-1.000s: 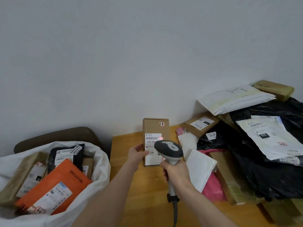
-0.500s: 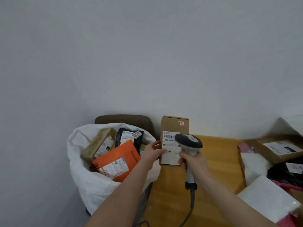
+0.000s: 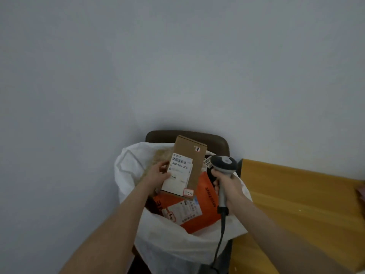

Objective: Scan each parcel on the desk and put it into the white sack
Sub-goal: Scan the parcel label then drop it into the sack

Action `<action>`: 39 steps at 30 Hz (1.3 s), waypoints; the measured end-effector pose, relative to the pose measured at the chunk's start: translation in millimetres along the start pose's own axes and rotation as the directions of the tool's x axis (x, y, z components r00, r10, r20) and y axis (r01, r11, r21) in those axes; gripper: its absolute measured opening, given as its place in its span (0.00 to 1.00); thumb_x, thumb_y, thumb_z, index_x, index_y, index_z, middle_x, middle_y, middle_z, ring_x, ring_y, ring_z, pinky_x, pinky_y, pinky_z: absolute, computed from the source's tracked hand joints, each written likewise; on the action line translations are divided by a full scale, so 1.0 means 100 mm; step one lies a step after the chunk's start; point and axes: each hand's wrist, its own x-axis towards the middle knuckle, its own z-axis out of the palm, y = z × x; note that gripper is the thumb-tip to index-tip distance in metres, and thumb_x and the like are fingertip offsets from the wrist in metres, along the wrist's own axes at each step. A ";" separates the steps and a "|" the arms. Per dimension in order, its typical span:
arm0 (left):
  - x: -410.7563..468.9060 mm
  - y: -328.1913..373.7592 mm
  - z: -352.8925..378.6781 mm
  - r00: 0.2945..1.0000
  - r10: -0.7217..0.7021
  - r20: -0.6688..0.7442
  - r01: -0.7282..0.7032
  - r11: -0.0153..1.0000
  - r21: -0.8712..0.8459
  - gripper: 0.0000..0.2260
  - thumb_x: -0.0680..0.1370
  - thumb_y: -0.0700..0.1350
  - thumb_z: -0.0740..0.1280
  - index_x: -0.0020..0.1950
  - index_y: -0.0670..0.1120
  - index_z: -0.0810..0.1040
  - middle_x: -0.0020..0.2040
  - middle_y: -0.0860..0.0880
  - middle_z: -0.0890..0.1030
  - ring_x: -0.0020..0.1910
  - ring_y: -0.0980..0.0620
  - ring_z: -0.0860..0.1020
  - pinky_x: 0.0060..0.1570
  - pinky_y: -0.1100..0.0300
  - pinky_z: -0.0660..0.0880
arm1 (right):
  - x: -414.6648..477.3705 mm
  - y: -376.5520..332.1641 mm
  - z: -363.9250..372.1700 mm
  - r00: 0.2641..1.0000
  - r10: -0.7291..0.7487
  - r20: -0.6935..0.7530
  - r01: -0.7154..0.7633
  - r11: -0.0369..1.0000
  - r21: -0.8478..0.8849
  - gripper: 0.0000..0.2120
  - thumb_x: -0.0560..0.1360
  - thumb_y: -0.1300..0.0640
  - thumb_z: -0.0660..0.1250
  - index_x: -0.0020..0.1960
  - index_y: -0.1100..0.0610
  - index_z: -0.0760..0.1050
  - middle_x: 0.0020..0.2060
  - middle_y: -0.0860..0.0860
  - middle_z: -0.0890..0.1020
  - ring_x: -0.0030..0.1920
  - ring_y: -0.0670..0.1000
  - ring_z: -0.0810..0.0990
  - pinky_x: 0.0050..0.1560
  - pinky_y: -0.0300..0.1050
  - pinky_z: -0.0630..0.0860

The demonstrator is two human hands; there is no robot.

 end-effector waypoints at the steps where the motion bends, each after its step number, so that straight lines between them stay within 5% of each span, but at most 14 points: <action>1: 0.06 -0.04 0.00 1.000 0.001 0.021 -0.003 0.995 0.099 0.25 0.77 0.40 0.66 0.73 0.50 0.65 0.64 0.47 0.76 0.60 0.48 0.77 0.55 0.49 0.78 | 0.04 0.04 0.04 1.000 0.020 -0.009 -0.020 1.000 0.014 0.09 0.74 0.56 0.72 0.47 0.61 0.75 0.27 0.52 0.77 0.24 0.48 0.75 0.31 0.42 0.74; 5: 0.16 -0.13 0.22 0.997 0.076 0.019 -0.075 0.862 0.501 0.25 0.79 0.41 0.62 0.74 0.49 0.60 0.67 0.48 0.72 0.62 0.48 0.74 0.60 0.52 0.73 | 0.13 0.17 0.08 0.995 0.080 -0.057 -0.079 0.997 0.010 0.08 0.73 0.56 0.73 0.43 0.60 0.77 0.29 0.53 0.79 0.27 0.49 0.76 0.37 0.45 0.75; 8: 0.16 -0.05 0.32 0.956 0.279 -0.089 -0.128 0.672 0.729 0.26 0.79 0.46 0.62 0.75 0.48 0.56 0.70 0.45 0.65 0.65 0.49 0.69 0.63 0.56 0.68 | 0.12 0.15 0.05 0.990 0.095 -0.101 -0.094 0.995 0.015 0.08 0.72 0.57 0.73 0.42 0.59 0.76 0.29 0.53 0.78 0.27 0.50 0.74 0.35 0.44 0.74; 11: 0.20 0.12 0.51 0.898 0.419 0.136 -0.340 0.462 0.819 0.31 0.75 0.52 0.68 0.75 0.53 0.58 0.73 0.48 0.62 0.70 0.49 0.64 0.66 0.52 0.65 | 0.11 0.12 -0.02 0.982 0.093 -0.164 -0.090 0.996 0.026 0.09 0.72 0.57 0.74 0.44 0.61 0.76 0.28 0.54 0.77 0.27 0.51 0.74 0.33 0.44 0.73; 13: 0.21 0.14 0.69 0.899 0.320 0.300 -0.410 0.370 0.834 0.36 0.72 0.54 0.72 0.75 0.56 0.58 0.77 0.49 0.56 0.75 0.46 0.56 0.71 0.46 0.60 | 0.10 0.12 -0.08 0.976 0.079 -0.204 -0.072 0.997 0.041 0.11 0.71 0.56 0.74 0.47 0.61 0.76 0.30 0.54 0.78 0.30 0.52 0.75 0.37 0.46 0.75; 15: 0.23 0.07 0.82 0.926 0.202 0.317 -0.371 0.354 0.858 0.38 0.72 0.52 0.72 0.76 0.57 0.55 0.78 0.48 0.50 0.77 0.45 0.50 0.73 0.43 0.56 | 0.09 0.11 -0.16 0.973 0.076 -0.219 -0.068 0.997 0.045 0.12 0.71 0.55 0.74 0.48 0.61 0.77 0.33 0.55 0.78 0.34 0.53 0.76 0.42 0.49 0.75; 18: 0.26 -0.07 0.94 0.938 0.136 0.318 -0.346 0.342 0.874 0.39 0.73 0.49 0.71 0.77 0.57 0.52 0.79 0.48 0.46 0.77 0.45 0.46 0.73 0.43 0.54 | 0.07 0.11 -0.33 0.967 0.075 -0.245 -0.060 0.996 0.068 0.07 0.73 0.59 0.72 0.44 0.61 0.75 0.31 0.55 0.76 0.30 0.51 0.74 0.35 0.44 0.73; 27: 0.28 -0.04 1.16 0.930 0.246 0.274 -0.342 0.301 0.890 0.31 0.74 0.54 0.69 0.74 0.54 0.61 0.77 0.45 0.56 0.75 0.44 0.54 0.72 0.45 0.58 | -0.13 0.14 -0.78 0.919 0.077 -0.387 -0.023 0.989 0.143 0.08 0.74 0.62 0.70 0.39 0.62 0.74 0.27 0.55 0.75 0.26 0.51 0.72 0.29 0.43 0.71; 33: 0.13 0.42 1.66 0.844 0.438 0.310 -0.447 0.256 0.857 0.19 0.79 0.49 0.63 0.69 0.48 0.68 0.68 0.45 0.67 0.67 0.48 0.68 0.64 0.55 0.68 | -0.32 0.14 -1.20 0.867 0.090 -0.490 0.019 0.977 0.214 0.08 0.75 0.61 0.70 0.39 0.63 0.75 0.23 0.55 0.74 0.24 0.52 0.71 0.27 0.45 0.70; 39: -0.26 0.92 2.66 0.744 0.427 0.514 -0.634 0.208 0.745 0.21 0.79 0.41 0.62 0.71 0.45 0.65 0.73 0.43 0.62 0.70 0.45 0.63 0.63 0.53 0.70 | -0.59 0.14 -1.97 0.787 0.157 -0.597 0.019 0.961 0.277 0.11 0.74 0.58 0.71 0.37 0.61 0.73 0.26 0.54 0.73 0.26 0.52 0.71 0.30 0.45 0.71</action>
